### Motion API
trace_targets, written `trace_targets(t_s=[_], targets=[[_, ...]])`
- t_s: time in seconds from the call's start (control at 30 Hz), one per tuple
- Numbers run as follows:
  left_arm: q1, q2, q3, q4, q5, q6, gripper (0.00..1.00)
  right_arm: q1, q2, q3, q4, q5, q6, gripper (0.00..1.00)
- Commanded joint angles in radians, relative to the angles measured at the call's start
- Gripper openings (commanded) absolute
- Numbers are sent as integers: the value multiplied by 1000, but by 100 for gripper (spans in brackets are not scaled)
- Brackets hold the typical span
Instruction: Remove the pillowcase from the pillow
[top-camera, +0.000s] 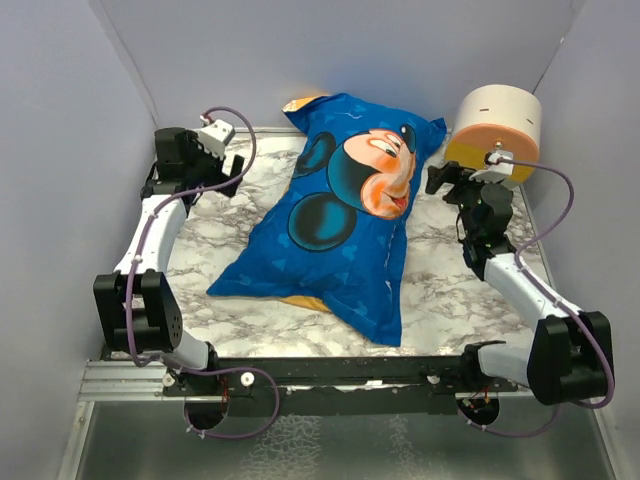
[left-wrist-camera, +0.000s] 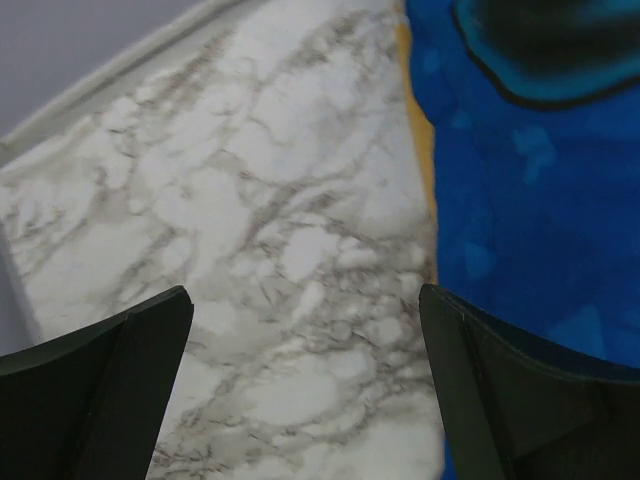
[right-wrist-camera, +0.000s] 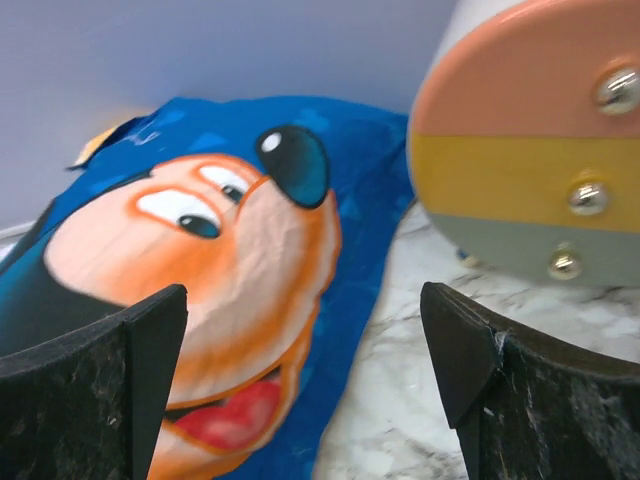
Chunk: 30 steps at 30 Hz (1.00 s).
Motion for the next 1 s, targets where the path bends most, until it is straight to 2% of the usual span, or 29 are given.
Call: trace_targets(t_s=[0.0,0.07,0.2,0.3,0.37,0.47,0.57,0.63,0.73,0.77,0.9,0.97], targets=[[-15,-62,-1,-525,309,253,99,-10,43,54,-236,-330,157,99],[-67,-99,-58,-525,274,281,99,24,90,75,-275,-359,170,99],[-159,-163,-181,-460,177,318,99,156,149,79,-278,-312,169,92],[-187,-191,-257,-395,141,324,96,234,189,79,-257,-294,187,84],[-192,-194,-298,-364,117,332,88,290,216,77,-247,-287,198,75],[-192,-185,-348,-299,26,329,70,391,254,78,-243,-253,209,59],[-176,-196,-373,-209,-104,314,62,516,299,80,-236,-202,247,44],[-144,-214,-386,-116,-208,303,66,610,332,74,-203,-169,294,38],[-82,-202,-357,37,-415,290,76,768,405,95,-158,-81,367,36],[-46,-188,-315,46,-440,275,79,812,437,117,-154,-51,392,36],[139,-135,-25,-117,-309,170,87,936,618,329,-192,-22,449,38],[173,-140,73,-238,-215,193,90,959,711,490,-236,-37,489,40]])
